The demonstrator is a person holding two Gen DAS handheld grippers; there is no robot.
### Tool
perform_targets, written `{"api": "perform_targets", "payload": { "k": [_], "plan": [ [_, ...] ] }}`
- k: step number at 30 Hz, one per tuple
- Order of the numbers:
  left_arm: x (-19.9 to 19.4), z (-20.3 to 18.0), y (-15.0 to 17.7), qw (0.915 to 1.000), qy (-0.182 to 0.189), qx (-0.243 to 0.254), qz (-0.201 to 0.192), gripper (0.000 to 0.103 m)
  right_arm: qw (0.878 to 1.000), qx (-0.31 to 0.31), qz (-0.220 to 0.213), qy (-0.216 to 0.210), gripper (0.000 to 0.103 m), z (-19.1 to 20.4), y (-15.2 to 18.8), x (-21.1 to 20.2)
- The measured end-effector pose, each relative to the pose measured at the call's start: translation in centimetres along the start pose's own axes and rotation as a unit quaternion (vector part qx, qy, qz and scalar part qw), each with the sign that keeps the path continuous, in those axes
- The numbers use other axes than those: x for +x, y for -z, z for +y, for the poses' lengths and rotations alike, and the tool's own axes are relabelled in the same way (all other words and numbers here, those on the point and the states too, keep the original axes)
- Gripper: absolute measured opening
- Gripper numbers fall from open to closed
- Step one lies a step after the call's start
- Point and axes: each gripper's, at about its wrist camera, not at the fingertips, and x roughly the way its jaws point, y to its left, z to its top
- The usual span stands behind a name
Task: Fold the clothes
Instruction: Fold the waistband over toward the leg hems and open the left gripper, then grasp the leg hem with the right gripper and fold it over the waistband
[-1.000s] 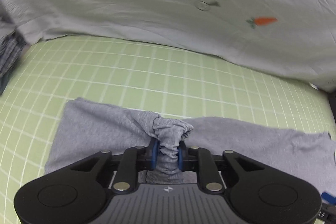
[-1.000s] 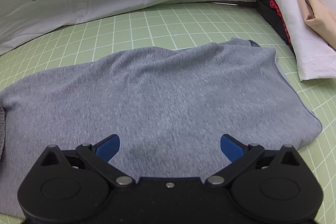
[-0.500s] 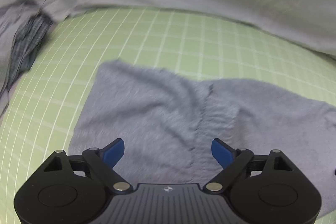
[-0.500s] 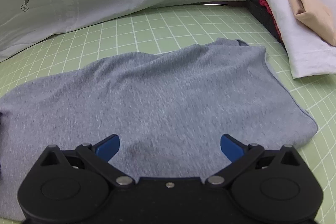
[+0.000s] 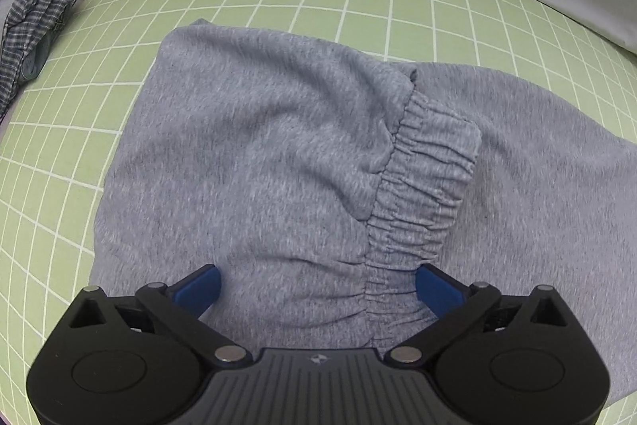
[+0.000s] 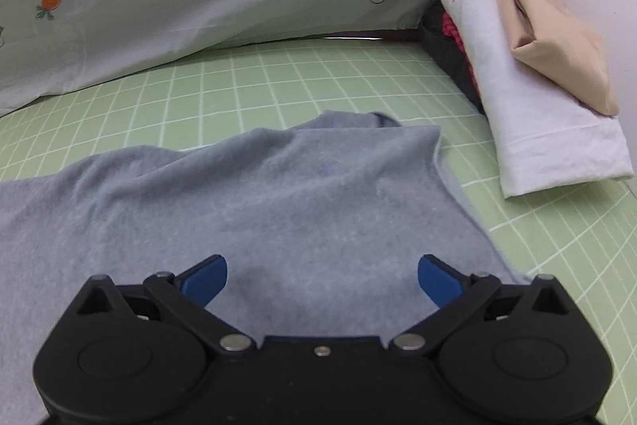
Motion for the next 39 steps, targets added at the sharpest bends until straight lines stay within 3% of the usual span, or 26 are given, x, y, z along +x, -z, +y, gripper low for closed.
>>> {"api": "perform_targets", "payload": {
  "k": [9, 13, 22, 23, 25, 26, 27, 28, 29, 34, 39],
  "plan": [
    [0.3, -0.4, -0.3, 0.9999, 0.011, -0.008, 0.01, 0.103, 1.0, 0.0, -0.01, 0.0, 0.103, -5.6, -1.0, 3.0],
    [0.4, -0.5, -0.7, 0.9996, 0.014, -0.01, 0.021, 0.103, 0.999, 0.026, -0.008, -0.033, 0.103, -7.1, -0.7, 3.7],
    [0.1, -0.4, -0.9, 0.9996, 0.017, -0.007, 0.02, 0.103, 0.999, 0.032, -0.007, -0.036, 0.102, -6.4, -0.7, 3.9],
    [0.0, -0.3, -0.8, 0.9996, 0.018, -0.004, 0.022, 0.103, 0.999, 0.027, -0.01, -0.041, 0.097, -6.3, -0.8, 3.6],
    [-0.3, -0.2, -0.8, 0.9995, 0.021, 0.001, 0.025, 0.103, 0.998, 0.015, -0.016, -0.053, 0.063, -5.8, -0.9, 3.1],
    [-0.5, -0.1, -0.8, 0.9994, 0.022, 0.003, 0.026, 0.103, 0.998, 0.012, -0.021, -0.059, 0.054, -5.5, -0.9, 2.8],
    [-1.2, -0.1, -0.8, 0.9993, 0.027, 0.003, 0.024, 0.102, 0.998, 0.014, -0.022, -0.064, 0.039, -5.2, -0.9, 2.6],
    [-1.9, 0.1, -0.7, 0.9993, 0.034, 0.002, 0.015, 0.102, 0.997, 0.017, -0.018, -0.067, 0.019, -4.7, -1.0, 2.5],
    [-2.7, 0.2, -0.6, 0.9991, 0.041, 0.0, 0.005, 0.102, 0.997, 0.019, -0.013, -0.067, 0.014, -4.2, -1.2, 2.4],
    [-8.6, 1.2, 0.7, 0.9931, 0.084, 0.019, -0.079, 0.103, 0.998, -0.02, -0.02, -0.048, 0.013, -1.1, -1.6, 0.3],
    [-11.7, 3.1, 2.0, 0.9883, 0.072, 0.0, -0.135, 0.103, 0.994, -0.029, -0.07, -0.083, 0.013, 0.1, -2.2, -4.2]
  ]
}}
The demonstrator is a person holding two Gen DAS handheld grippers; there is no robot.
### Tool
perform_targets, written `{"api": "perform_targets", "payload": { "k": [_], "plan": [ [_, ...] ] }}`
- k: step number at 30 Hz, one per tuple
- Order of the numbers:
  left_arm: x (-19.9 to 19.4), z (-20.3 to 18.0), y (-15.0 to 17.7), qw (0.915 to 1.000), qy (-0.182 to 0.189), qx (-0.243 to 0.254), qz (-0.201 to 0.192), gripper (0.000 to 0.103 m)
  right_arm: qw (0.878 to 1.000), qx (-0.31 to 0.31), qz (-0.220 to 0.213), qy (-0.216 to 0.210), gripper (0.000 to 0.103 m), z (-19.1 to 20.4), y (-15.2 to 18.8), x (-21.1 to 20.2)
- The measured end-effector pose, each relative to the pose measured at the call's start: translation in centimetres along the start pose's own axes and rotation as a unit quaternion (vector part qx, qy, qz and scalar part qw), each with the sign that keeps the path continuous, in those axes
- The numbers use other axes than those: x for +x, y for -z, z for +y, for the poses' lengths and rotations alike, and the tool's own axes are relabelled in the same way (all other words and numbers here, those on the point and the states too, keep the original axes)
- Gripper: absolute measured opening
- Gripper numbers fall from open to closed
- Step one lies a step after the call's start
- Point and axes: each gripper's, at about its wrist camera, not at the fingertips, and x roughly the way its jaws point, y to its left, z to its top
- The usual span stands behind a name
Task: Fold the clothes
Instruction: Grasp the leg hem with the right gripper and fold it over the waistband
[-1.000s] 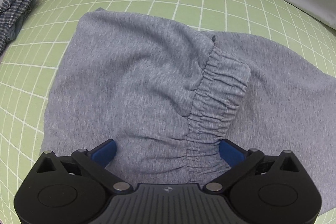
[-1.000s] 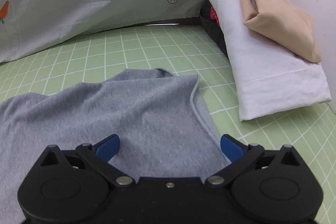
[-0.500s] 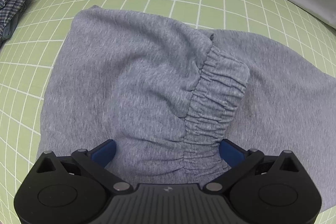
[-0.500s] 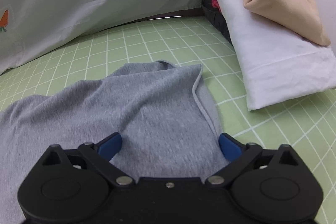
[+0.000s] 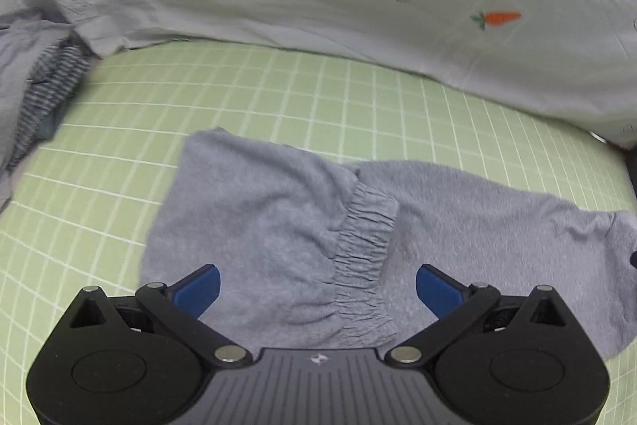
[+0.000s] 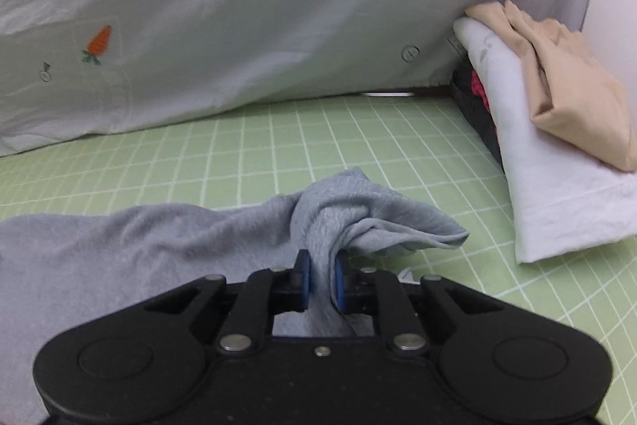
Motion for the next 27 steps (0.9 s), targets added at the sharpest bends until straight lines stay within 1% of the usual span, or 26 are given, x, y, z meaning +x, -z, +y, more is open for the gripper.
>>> {"api": "perform_targets", "payload": {
  "k": [3, 6, 10, 12, 15, 18, 19, 20, 21, 23, 25, 26, 27],
  "plan": [
    [-1.0, 1.7, 0.1, 0.9999, 0.0, -0.014, -0.01, 0.103, 0.999, -0.023, -0.02, -0.012, 0.013, 2.1, -1.1, -1.9],
    [-1.8, 3.2, 0.4, 0.9997, 0.001, -0.017, -0.017, 0.103, 0.998, -0.041, -0.037, -0.025, 0.013, 5.2, -2.1, -3.7],
    [-1.5, 5.5, 0.7, 0.9997, -0.001, -0.011, -0.022, 0.103, 0.997, -0.055, -0.047, -0.039, 0.013, 10.4, -2.9, -5.3],
    [-1.4, 6.6, 0.8, 0.9998, -0.001, -0.005, -0.021, 0.103, 0.996, -0.055, -0.046, -0.048, 0.013, 13.6, -2.6, -5.8],
    [-0.9, 8.4, 1.3, 0.9998, 0.009, 0.002, -0.016, 0.103, 0.996, -0.067, -0.029, -0.056, 0.013, 19.1, -1.2, -5.5],
    [0.2, 10.0, 1.7, 0.9998, 0.016, 0.009, -0.001, 0.103, 0.995, -0.083, 0.007, -0.057, 0.014, 23.9, 1.1, -4.1],
    [0.6, 10.6, 1.8, 0.9997, 0.019, 0.012, 0.006, 0.103, 0.994, -0.085, 0.027, -0.064, 0.015, 25.2, 2.1, -3.2],
    [0.9, 11.0, 1.7, 0.9996, 0.024, 0.016, 0.008, 0.103, 0.993, -0.086, 0.049, -0.072, 0.017, 26.1, 3.0, -2.3],
    [1.2, 11.3, 1.7, 0.9994, 0.028, 0.02, 0.01, 0.103, 0.991, -0.086, 0.069, -0.078, 0.021, 26.9, 3.8, -1.5],
    [1.9, 11.9, 1.3, 0.9992, 0.031, 0.025, 0.01, 0.103, 0.989, -0.082, 0.094, -0.078, 0.03, 27.7, 4.8, -0.6],
    [2.6, 12.4, 1.0, 0.9992, 0.032, 0.022, 0.012, 0.103, 0.989, -0.084, 0.092, -0.076, 0.047, 27.8, 4.7, -1.2],
    [2.9, 12.5, 1.0, 0.9991, 0.035, 0.019, 0.016, 0.103, 0.99, -0.085, 0.085, -0.078, 0.052, 27.6, 4.4, -1.8],
    [3.3, 12.6, 1.0, 0.999, 0.037, 0.016, 0.019, 0.103, 0.991, -0.086, 0.071, -0.078, 0.061, 27.4, 4.2, -2.6]
  ]
}}
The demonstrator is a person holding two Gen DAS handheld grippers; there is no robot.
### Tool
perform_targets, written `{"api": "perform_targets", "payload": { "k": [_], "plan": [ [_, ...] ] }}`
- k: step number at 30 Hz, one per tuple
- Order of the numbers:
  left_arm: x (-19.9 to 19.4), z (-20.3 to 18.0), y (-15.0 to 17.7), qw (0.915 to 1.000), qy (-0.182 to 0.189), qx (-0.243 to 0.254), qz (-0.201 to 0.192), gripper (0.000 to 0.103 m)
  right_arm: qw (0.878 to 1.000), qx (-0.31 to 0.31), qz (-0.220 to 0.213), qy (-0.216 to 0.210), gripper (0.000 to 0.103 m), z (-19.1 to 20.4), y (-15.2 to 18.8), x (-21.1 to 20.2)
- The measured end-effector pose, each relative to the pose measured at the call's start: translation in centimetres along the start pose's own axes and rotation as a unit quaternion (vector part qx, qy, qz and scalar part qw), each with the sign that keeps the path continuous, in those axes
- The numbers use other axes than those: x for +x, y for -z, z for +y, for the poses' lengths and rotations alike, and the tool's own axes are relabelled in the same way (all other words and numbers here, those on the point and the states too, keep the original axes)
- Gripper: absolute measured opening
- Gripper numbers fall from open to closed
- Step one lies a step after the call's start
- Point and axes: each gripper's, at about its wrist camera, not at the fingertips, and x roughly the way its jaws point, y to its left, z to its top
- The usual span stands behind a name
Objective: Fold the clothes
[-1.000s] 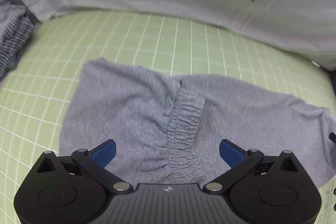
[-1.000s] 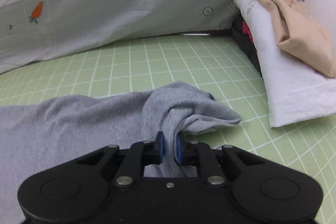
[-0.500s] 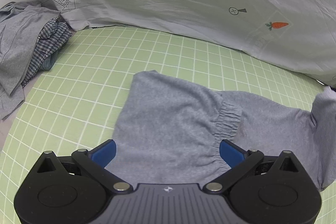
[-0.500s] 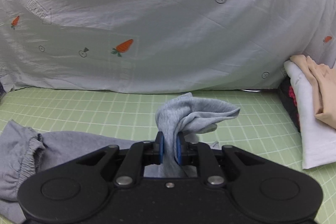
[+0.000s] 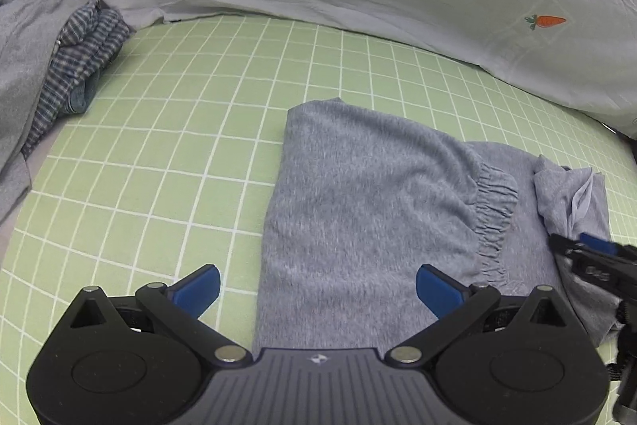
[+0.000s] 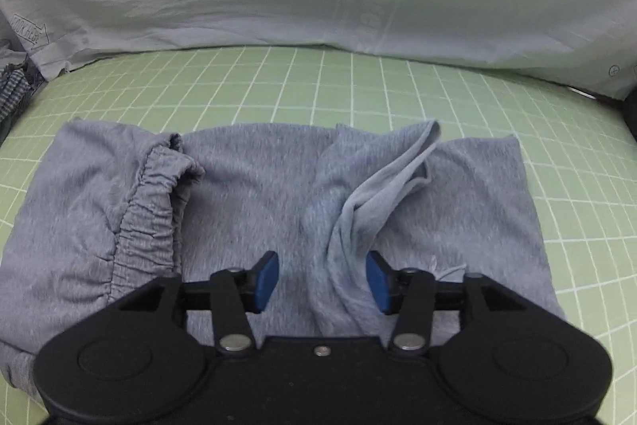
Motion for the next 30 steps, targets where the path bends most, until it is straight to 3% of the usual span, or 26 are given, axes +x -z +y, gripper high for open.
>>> {"api": "perform_targets", "payload": {
  "k": [3, 10, 13, 14, 15, 16, 17, 18, 23, 26, 28, 30],
  "plan": [
    [0.8, 0.0, 0.3, 0.9999, 0.006, -0.008, 0.008, 0.103, 0.999, 0.008, -0.033, 0.014, 0.083, -1.1, -0.1, -2.0],
    [0.6, -0.5, 1.2, 0.9997, 0.001, -0.017, 0.016, 0.103, 0.992, 0.115, 0.029, 0.032, 0.085, -5.4, 2.3, -0.5],
    [0.2, -0.8, 1.2, 0.9998, -0.001, -0.015, 0.011, 0.103, 0.987, 0.156, 0.031, 0.019, 0.084, -6.1, 3.1, -0.2],
    [0.0, -1.0, 1.2, 0.9999, 0.0, -0.014, 0.008, 0.103, 0.987, 0.16, 0.025, 0.006, 0.081, -6.1, 3.2, -0.2],
    [-0.2, -1.2, 1.3, 0.9999, 0.002, -0.012, 0.007, 0.103, 0.986, 0.163, 0.02, -0.009, 0.06, -6.1, 3.2, -0.2],
    [-0.4, -1.4, 1.4, 0.9999, 0.003, -0.009, 0.006, 0.103, 0.987, 0.157, 0.014, -0.029, 0.03, -5.9, 3.1, -0.3],
    [-0.6, -1.6, 1.6, 1.0, 0.004, -0.005, 0.006, 0.103, 0.987, 0.151, 0.009, -0.049, 0.014, -5.7, 2.9, -0.4],
    [-0.8, -1.7, 1.7, 1.0, 0.004, -0.002, 0.005, 0.103, 0.988, 0.142, 0.008, -0.066, 0.009, -5.2, 2.7, -0.6],
    [-1.4, -1.6, 2.4, 1.0, 0.002, -0.001, 0.006, 0.103, 0.989, 0.088, 0.011, -0.122, 0.01, -0.8, 3.0, -2.3],
    [-1.6, -1.4, 2.6, 1.0, 0.002, -0.004, 0.005, 0.103, 0.987, 0.055, 0.028, -0.149, 0.016, 1.6, 4.0, -3.2],
    [-1.7, -1.3, 2.6, 1.0, 0.003, -0.003, 0.004, 0.103, 0.985, 0.058, 0.022, -0.162, 0.037, 1.8, 4.2, -4.1],
    [-1.7, -1.2, 2.7, 1.0, 0.004, -0.003, 0.005, 0.103, 0.986, 0.076, -0.001, -0.151, 0.048, 1.2, 3.8, -5.2]
  ]
}}
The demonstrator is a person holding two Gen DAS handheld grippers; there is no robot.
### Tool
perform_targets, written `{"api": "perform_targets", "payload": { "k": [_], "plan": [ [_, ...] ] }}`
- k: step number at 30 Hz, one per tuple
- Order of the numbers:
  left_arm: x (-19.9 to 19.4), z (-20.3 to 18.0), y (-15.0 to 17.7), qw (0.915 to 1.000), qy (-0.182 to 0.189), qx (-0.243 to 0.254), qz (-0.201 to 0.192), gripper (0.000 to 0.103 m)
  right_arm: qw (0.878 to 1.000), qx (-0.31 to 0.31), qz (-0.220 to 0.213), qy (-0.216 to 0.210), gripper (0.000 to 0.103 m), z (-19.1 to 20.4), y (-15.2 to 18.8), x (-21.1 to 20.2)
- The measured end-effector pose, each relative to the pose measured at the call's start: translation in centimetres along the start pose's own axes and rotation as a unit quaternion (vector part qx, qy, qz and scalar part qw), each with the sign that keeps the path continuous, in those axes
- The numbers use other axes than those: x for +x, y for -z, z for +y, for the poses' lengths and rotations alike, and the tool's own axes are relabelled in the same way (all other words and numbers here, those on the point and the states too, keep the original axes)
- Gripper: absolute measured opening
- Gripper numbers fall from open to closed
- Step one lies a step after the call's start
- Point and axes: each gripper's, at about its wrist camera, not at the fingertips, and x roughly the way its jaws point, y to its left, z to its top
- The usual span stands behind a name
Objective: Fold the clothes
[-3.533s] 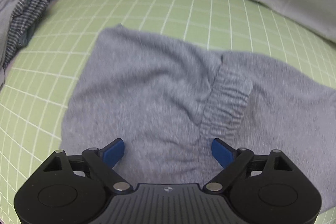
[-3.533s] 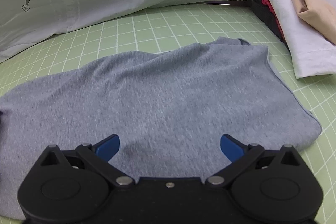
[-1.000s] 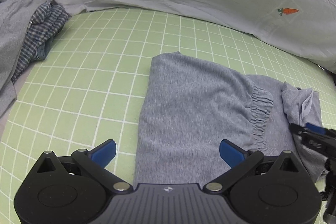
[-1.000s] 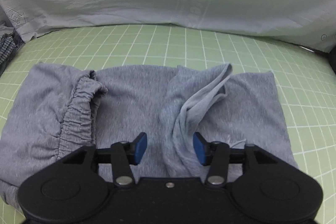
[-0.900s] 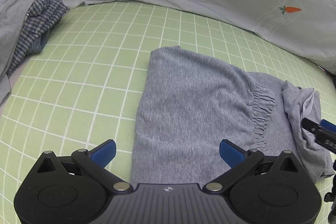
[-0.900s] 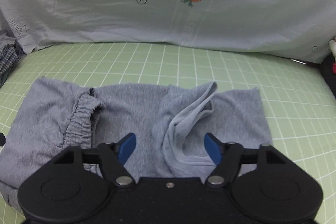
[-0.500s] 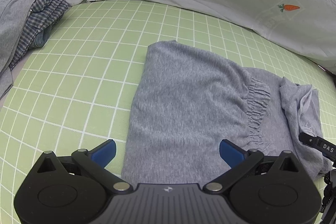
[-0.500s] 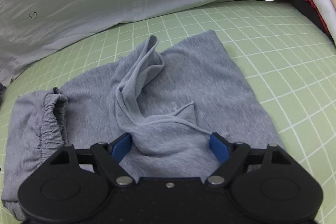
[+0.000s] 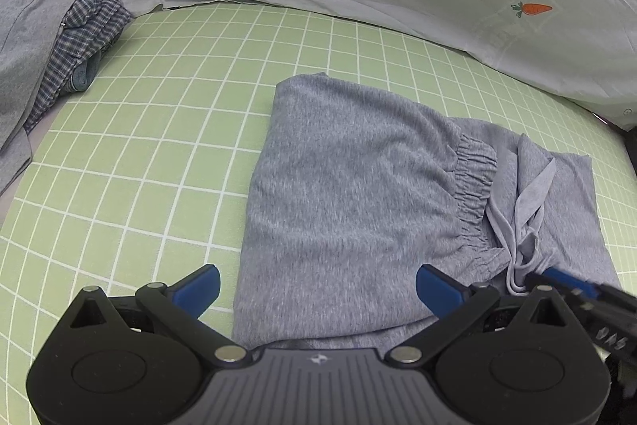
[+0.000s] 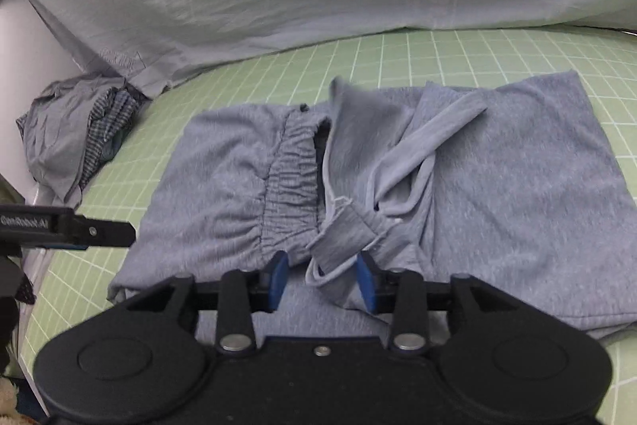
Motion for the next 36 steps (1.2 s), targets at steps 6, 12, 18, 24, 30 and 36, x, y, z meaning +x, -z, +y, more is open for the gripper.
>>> {"api": "perform_targets", "payload": {
  "k": [6, 12, 18, 24, 30, 36],
  "plan": [
    [0.7, 0.3, 0.0, 0.9999, -0.002, -0.005, 0.012, 0.103, 0.994, 0.048, -0.052, 0.079, 0.054, -2.7, -1.8, -1.3],
    [2.1, 1.2, -0.7, 0.9995, -0.021, -0.008, 0.021, 0.103, 0.983, 0.04, -0.016, 0.181, 0.059, -5.9, -2.8, 1.6],
    [4.1, 2.6, -2.5, 0.9984, -0.043, -0.016, 0.033, 0.103, 0.98, 0.013, 0.018, 0.199, 0.072, -7.0, -3.7, 5.4],
    [6.0, 3.4, -4.1, 0.9974, -0.057, -0.018, 0.039, 0.103, 0.981, -0.042, 0.016, 0.188, 0.075, -4.8, -5.9, 8.8],
    [7.0, 3.7, -4.7, 0.9966, -0.066, -0.029, 0.04, 0.103, 0.984, -0.095, 0.013, 0.149, 0.076, -1.6, -7.5, 11.5],
    [7.5, 3.4, -4.5, 0.9965, -0.061, -0.033, 0.046, 0.103, 0.981, -0.122, 0.041, 0.143, 0.085, 0.4, -6.8, 11.2]
  ]
}}
